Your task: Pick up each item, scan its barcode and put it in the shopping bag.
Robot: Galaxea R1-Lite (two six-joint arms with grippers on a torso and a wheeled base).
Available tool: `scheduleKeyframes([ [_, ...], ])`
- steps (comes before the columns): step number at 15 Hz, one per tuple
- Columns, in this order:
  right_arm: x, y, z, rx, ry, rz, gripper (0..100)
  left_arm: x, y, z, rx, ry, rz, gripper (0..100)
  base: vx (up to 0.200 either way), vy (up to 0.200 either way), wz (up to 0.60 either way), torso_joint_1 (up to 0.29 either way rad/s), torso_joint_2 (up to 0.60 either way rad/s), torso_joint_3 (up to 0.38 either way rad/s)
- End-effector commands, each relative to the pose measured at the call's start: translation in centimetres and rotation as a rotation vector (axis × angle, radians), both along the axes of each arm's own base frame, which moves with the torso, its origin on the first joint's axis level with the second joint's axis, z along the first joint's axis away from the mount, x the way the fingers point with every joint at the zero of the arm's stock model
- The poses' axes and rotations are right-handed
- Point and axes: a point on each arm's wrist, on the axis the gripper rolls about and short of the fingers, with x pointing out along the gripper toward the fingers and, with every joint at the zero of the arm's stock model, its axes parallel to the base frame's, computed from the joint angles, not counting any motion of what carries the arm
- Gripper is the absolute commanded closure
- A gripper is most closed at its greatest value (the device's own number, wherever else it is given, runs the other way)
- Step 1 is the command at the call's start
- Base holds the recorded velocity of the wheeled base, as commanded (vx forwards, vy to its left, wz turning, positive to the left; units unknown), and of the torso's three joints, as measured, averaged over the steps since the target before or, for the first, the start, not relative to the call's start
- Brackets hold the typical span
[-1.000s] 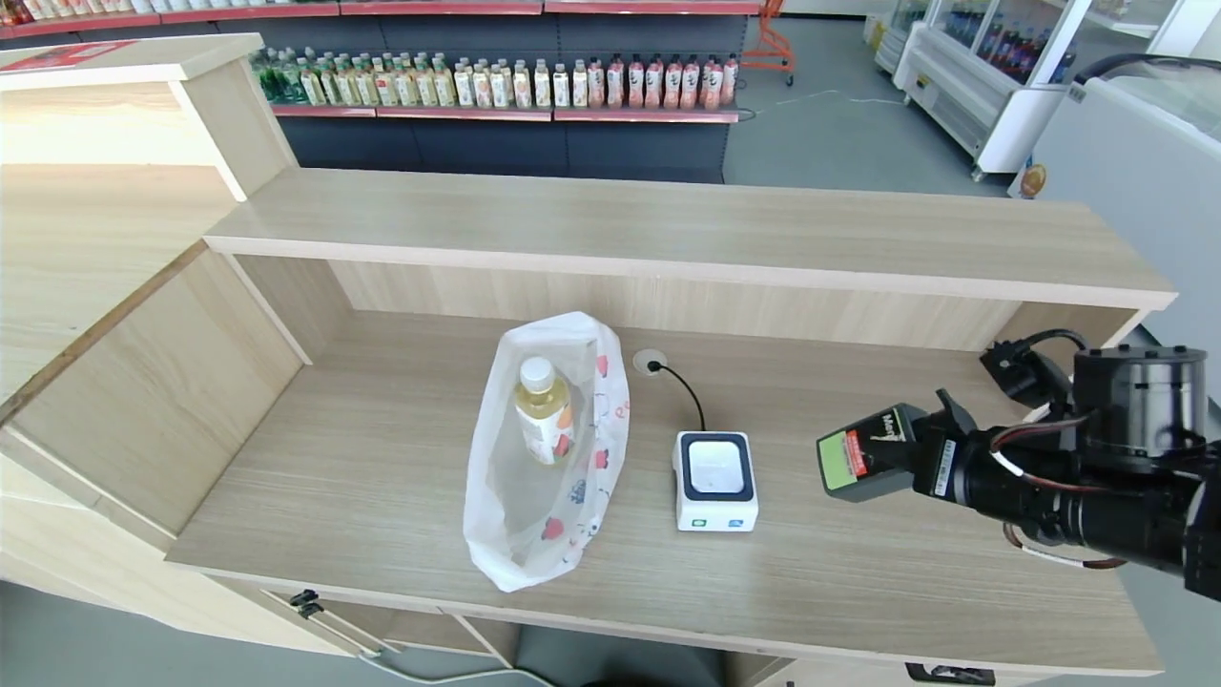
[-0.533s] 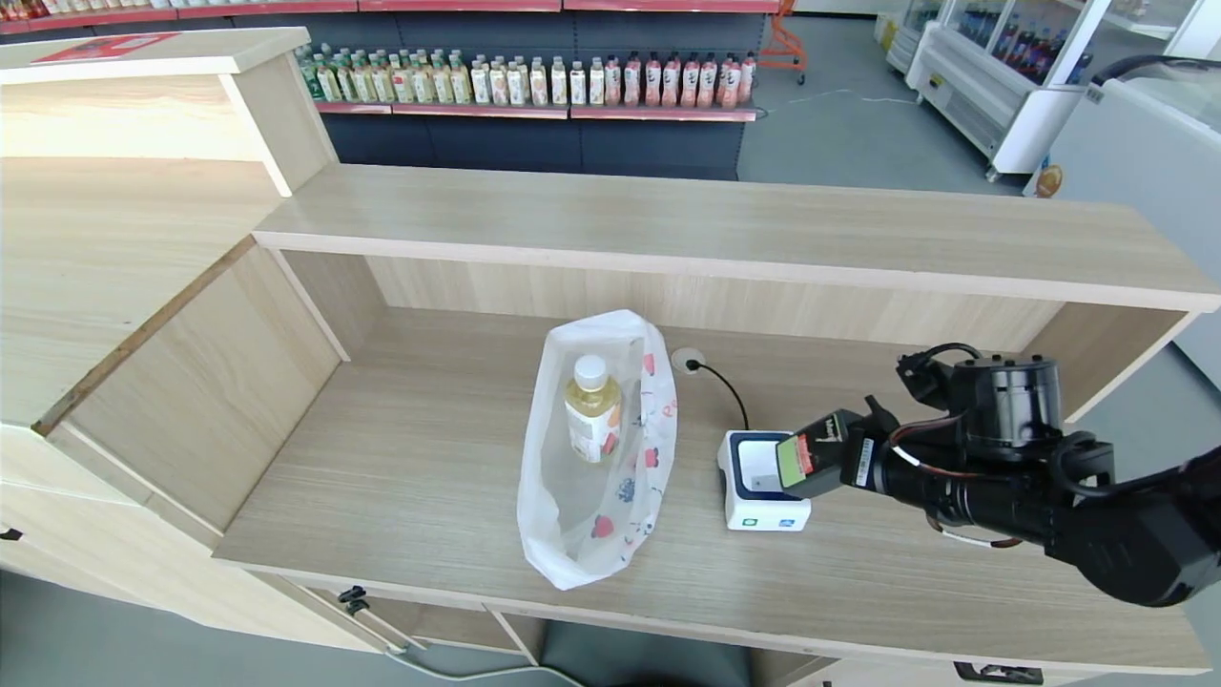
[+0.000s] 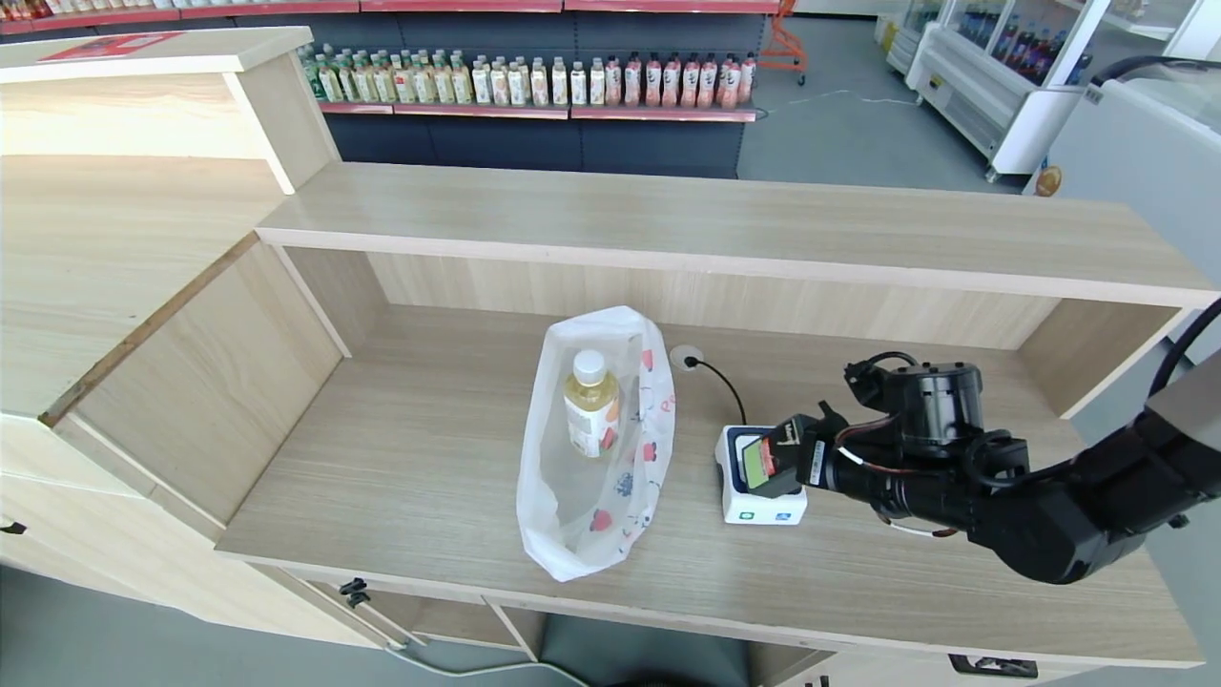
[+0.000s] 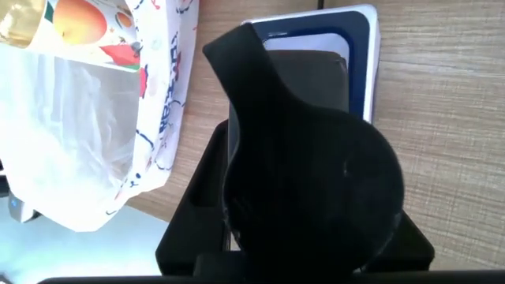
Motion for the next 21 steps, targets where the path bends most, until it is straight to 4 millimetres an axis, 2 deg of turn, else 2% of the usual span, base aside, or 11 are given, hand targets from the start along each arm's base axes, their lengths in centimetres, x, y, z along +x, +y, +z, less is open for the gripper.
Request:
scheduleKeyframes([
  [1, 0.8, 0.6, -0.6, -0.001, 0.006, 0.009, 100, 0.0, 0.0, 0.0, 0.000, 0.000, 0.001, 0, 0.000, 0.000, 0.00, 0.000, 0.00, 0.000],
  [3, 1.1, 1.4, -0.5, 0.011, -0.004, 0.023, 100, 0.0, 0.0, 0.0, 0.001, 0.000, 0.001, 0, 0.000, 0.000, 0.00, 0.000, 0.00, 0.000],
  [7, 1.7, 2.5, -1.5, 0.026, -0.044, 0.044, 100, 0.0, 0.0, 0.0, 0.001, 0.000, 0.001, 0, 0.000, 0.000, 0.00, 0.000, 0.00, 0.000],
  [12, 2.0, 2.5, -2.8, 0.020, -0.026, 0.042, 100, 0.0, 0.0, 0.0, 0.001, 0.000, 0.002, 0, 0.000, 0.000, 0.00, 0.000, 0.00, 0.000],
  [15, 1.9, 2.5, -2.7, 0.023, -0.037, 0.040, 100, 0.0, 0.0, 0.0, 0.001, 0.000, 0.001, 0, 0.000, 0.000, 0.00, 0.000, 0.00, 0.000],
  [18, 1.4, 2.0, -1.2, 0.036, -0.069, 0.034, 100, 0.0, 0.0, 0.0, 0.000, 0.000, 0.001, 0, 0.000, 0.000, 0.00, 0.000, 0.00, 0.000],
  [19, 0.7, 1.8, 1.2, 0.052, -0.130, 0.039, 100, 0.0, 0.0, 0.0, 0.000, 0.000, 0.001, 0, 0.000, 0.000, 0.00, 0.000, 0.00, 0.000],
  [20, 0.1, 1.6, 2.5, 0.057, -0.164, 0.043, 100, 0.0, 0.0, 0.0, 0.000, 0.000, 0.001, 0, 0.000, 0.000, 0.00, 0.000, 0.00, 0.000],
  [21, -1.7, 0.9, 5.1, -0.008, -0.252, 0.075, 100, 0.0, 0.0, 0.0, 0.000, 0.000, 0.001, 0, 0.000, 0.000, 0.00, 0.000, 0.00, 0.000],
])
